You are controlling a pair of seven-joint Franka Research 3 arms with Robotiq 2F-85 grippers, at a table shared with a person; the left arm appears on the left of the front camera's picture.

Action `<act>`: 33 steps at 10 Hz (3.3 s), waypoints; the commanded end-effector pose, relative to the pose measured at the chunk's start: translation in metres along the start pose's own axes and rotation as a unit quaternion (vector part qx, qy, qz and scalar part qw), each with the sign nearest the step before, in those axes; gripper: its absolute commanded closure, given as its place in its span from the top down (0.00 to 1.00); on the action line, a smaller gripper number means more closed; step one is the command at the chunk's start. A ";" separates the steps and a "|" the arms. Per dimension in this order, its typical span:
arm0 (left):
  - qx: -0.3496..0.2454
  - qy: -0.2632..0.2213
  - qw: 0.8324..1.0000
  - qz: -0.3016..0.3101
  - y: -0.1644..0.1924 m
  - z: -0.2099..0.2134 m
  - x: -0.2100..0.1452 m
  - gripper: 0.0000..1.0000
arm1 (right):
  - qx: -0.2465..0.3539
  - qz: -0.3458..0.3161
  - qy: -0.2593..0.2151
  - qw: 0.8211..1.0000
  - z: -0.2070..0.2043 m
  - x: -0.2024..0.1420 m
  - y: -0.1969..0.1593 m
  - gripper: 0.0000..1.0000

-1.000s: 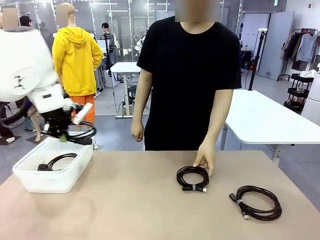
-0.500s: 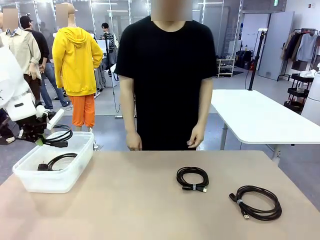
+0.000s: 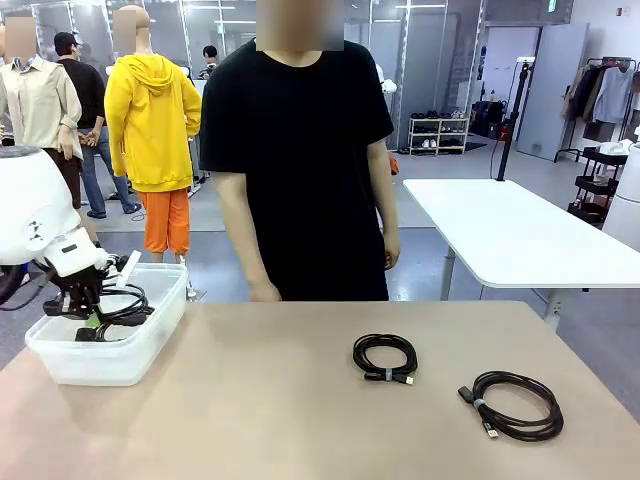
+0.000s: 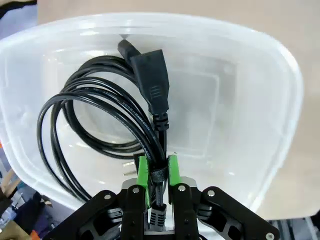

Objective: Organize and store the cables.
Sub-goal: Place the Power Cable into the Organizing box, then place the USB Extension Cable into the Organizing box.

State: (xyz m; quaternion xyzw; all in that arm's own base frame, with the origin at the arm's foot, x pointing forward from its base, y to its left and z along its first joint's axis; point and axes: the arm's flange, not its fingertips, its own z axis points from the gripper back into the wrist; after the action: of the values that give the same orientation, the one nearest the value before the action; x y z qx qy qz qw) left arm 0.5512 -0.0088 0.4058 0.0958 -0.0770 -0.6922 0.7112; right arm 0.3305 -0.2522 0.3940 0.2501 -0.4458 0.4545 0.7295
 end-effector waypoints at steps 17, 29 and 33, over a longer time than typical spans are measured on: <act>0.003 -0.021 0.999 0.035 0.024 -0.009 0.008 1.00 | 0.000 0.000 0.004 1.000 0.000 0.002 0.003 1.00; -0.009 -0.059 0.998 0.025 -0.022 0.110 -0.028 1.00 | 0.000 0.000 0.004 1.000 0.000 0.002 0.003 1.00; 0.033 -0.273 0.961 0.033 -0.091 0.138 -0.085 1.00 | 0.000 0.000 0.004 1.000 0.000 0.002 0.003 1.00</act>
State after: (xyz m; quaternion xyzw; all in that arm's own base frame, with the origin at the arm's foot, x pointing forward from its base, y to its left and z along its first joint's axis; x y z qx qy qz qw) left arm 0.4430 0.0563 0.5333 -0.0323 -0.2540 -0.6676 0.6991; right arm 0.3306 -0.2516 0.3938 0.2505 -0.4454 0.4549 0.7293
